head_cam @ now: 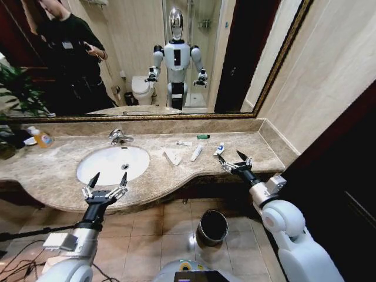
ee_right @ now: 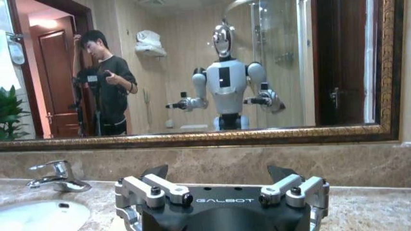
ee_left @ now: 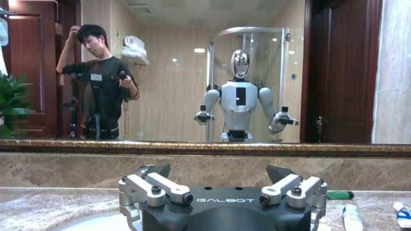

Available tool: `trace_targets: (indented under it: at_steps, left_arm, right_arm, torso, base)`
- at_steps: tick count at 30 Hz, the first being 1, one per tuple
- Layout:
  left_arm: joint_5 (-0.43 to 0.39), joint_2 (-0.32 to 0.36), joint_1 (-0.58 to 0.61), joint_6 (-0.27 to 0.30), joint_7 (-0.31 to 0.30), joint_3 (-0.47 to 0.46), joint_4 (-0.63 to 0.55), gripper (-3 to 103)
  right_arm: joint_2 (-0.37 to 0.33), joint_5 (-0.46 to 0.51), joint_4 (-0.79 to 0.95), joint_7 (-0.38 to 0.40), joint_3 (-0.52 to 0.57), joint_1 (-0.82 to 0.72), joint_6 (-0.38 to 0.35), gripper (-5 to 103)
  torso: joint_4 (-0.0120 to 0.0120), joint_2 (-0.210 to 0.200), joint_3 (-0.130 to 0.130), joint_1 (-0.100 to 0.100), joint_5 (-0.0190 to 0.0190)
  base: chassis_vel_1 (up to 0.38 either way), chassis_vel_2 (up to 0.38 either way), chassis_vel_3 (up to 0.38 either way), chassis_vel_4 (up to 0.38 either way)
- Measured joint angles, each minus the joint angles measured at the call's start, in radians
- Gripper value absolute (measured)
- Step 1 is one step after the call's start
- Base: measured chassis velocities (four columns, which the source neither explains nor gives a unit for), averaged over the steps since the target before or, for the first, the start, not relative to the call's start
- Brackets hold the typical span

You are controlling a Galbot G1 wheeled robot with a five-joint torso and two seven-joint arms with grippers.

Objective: Pick up the trash from the sink and place it in the trash bin.

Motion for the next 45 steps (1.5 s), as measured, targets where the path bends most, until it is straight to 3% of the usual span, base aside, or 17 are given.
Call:
trace_targets:
  at_steps: [33, 45]
  left_arm:
    - [0.000, 0.000, 0.000, 0.000, 0.000, 0.000, 0.000, 100]
    - [0.000, 0.000, 0.000, 0.000, 0.000, 0.000, 0.000, 100]
  right_arm:
    - [-0.074, 0.039, -0.033, 0.014, -0.028, 0.059, -0.050, 100]
    - [-0.103, 0.088, -0.058, 0.064, -0.029, 0.125, -0.102, 100]
  torso:
    - [-0.0001, 0.000, 0.000, 0.000, 0.0000]
    - [0.0000, 0.000, 0.000, 0.000, 0.0000]
  base:
    - [0.000, 0.000, 0.000, 0.000]
    - [0.000, 0.000, 0.000, 0.000]
